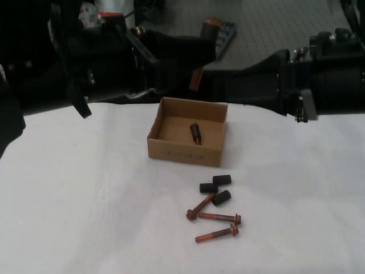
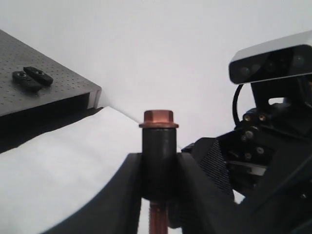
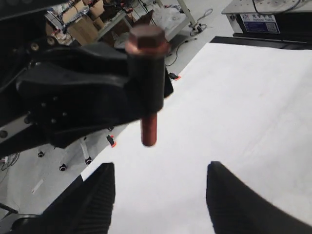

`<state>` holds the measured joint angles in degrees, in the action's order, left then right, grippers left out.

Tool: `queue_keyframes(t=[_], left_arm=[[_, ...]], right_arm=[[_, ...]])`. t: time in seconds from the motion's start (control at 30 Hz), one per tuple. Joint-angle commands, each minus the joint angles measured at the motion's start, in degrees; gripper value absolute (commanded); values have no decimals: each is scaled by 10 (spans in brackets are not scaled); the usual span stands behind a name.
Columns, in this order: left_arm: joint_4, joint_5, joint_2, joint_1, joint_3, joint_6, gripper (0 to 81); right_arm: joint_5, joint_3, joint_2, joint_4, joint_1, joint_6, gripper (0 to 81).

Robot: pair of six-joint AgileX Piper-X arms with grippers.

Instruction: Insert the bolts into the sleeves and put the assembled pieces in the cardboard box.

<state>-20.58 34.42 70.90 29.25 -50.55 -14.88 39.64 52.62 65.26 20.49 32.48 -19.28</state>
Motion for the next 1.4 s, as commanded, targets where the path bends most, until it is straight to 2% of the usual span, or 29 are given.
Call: queue_keyframes(t=[0.0,0.13,0.23,0.4,0.5,0.63,0.8,1.0,1.23,1.3,1.37], left_arm=[[5,-21,-2,-4,-7,39,6],[30,-21,36,-26,-7,64,6],[30,-21,84,-37,-16,64,6],[94,-26,193,-39,-84,98,6],[162,-43,265,-39,-162,136,6],[240,-74,349,-42,-269,181,6],[291,-115,452,-53,-388,206,6],[362,-119,547,-67,-493,201,6],[389,-123,600,-72,-534,196,3],[398,-123,600,-72,-534,196,42],[399,-130,600,-72,-534,196,125]], right_arm=[[11,1,-6,-2,-1,17,421],[3,1,-24,91,-17,101,417],[-28,1,-35,158,-31,160,383],[-76,1,-40,249,-62,213,310],[-99,1,-40,284,-81,241,216],[-113,1,-40,295,-102,245,5],[-113,1,-40,293,-108,245,20],[-113,1,-40,293,-108,245,20],[-113,1,-40,293,-108,245,20],[-113,1,-40,293,-108,245,20],[-113,1,-40,293,-108,245,20]])
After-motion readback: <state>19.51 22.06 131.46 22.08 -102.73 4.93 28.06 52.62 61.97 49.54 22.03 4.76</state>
